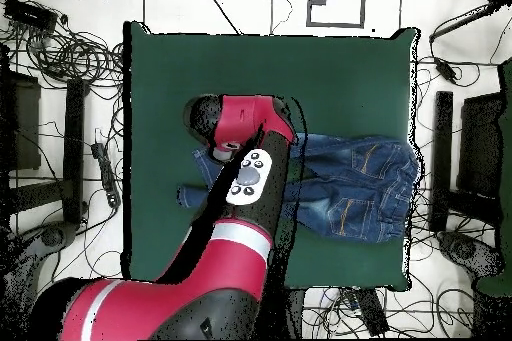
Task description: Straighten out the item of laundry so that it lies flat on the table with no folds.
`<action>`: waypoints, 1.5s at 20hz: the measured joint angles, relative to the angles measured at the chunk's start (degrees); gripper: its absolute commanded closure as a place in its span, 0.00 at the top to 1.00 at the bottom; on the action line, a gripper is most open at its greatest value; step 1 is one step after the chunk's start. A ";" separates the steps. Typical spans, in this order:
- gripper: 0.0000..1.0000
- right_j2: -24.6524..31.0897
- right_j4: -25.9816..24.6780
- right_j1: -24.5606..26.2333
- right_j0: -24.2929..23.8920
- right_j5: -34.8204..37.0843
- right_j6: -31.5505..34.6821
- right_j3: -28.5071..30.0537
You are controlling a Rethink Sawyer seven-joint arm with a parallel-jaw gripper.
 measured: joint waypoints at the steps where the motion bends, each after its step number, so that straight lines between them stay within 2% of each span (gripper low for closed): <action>1: 0.00 -0.16 -0.21 -0.03 0.14 1.25 0.00 -0.53; 14: 0.00 -2.17 -0.61 -1.69 0.41 14.04 0.00 -5.02; 22: 0.00 -2.40 -1.39 -3.44 0.44 17.27 0.00 -7.06; 30: 0.00 -3.19 -4.16 -2.31 0.45 22.59 0.00 -11.46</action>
